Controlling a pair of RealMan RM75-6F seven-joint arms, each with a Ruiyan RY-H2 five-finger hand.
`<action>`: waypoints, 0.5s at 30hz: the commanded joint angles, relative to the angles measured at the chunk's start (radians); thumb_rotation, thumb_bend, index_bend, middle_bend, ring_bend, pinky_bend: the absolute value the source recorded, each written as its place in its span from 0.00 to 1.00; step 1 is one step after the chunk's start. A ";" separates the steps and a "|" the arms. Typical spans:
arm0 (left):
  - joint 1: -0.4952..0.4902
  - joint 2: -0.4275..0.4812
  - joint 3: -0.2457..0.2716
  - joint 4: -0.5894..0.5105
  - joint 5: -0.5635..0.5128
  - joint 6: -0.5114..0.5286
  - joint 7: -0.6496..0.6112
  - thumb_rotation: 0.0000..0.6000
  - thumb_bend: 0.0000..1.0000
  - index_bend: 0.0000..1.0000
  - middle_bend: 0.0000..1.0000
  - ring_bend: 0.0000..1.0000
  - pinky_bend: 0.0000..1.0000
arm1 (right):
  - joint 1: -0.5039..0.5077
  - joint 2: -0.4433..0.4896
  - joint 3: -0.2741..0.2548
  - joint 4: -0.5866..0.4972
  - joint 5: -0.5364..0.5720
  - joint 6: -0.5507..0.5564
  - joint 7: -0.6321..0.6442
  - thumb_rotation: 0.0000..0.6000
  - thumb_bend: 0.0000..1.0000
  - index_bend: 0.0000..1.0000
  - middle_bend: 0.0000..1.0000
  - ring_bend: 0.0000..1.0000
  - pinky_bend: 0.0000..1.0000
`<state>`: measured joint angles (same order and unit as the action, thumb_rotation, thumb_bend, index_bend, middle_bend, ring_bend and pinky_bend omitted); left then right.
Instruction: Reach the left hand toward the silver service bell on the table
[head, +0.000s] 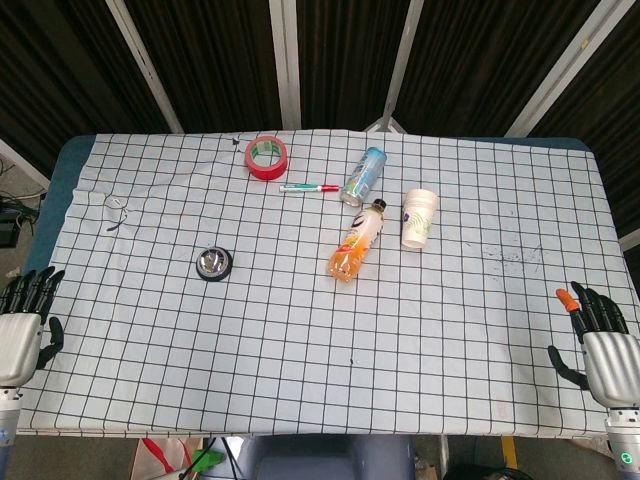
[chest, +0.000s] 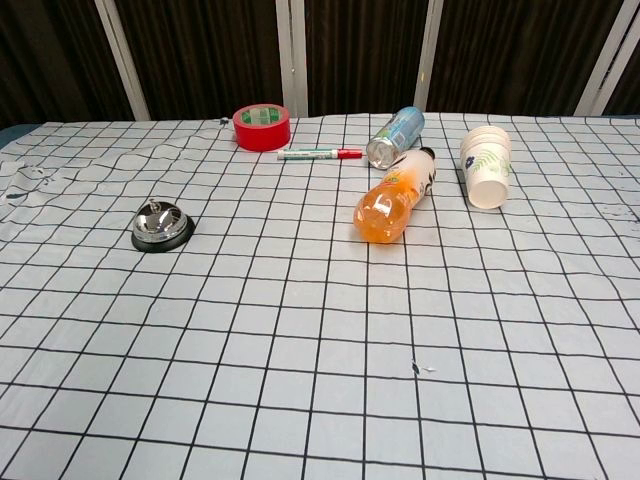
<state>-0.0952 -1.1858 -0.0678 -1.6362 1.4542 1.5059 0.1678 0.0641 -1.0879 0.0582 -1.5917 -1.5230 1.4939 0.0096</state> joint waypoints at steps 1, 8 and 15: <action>-0.001 0.000 0.000 -0.001 0.001 -0.001 -0.003 1.00 0.96 0.01 0.04 0.00 0.00 | 0.001 -0.001 -0.001 0.000 0.001 -0.002 -0.004 1.00 0.39 0.13 0.00 0.02 0.10; 0.000 0.000 0.003 -0.003 0.010 0.002 -0.005 1.00 0.96 0.01 0.04 0.00 0.00 | -0.004 0.002 -0.002 -0.002 -0.002 0.007 -0.001 1.00 0.39 0.13 0.00 0.02 0.10; -0.006 -0.002 0.006 0.000 0.007 -0.014 -0.003 1.00 0.96 0.01 0.04 0.00 0.00 | -0.009 0.005 -0.002 -0.003 0.000 0.013 0.006 1.00 0.39 0.13 0.00 0.02 0.10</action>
<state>-0.1000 -1.1876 -0.0624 -1.6365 1.4630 1.4946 0.1640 0.0554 -1.0835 0.0562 -1.5948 -1.5230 1.5064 0.0154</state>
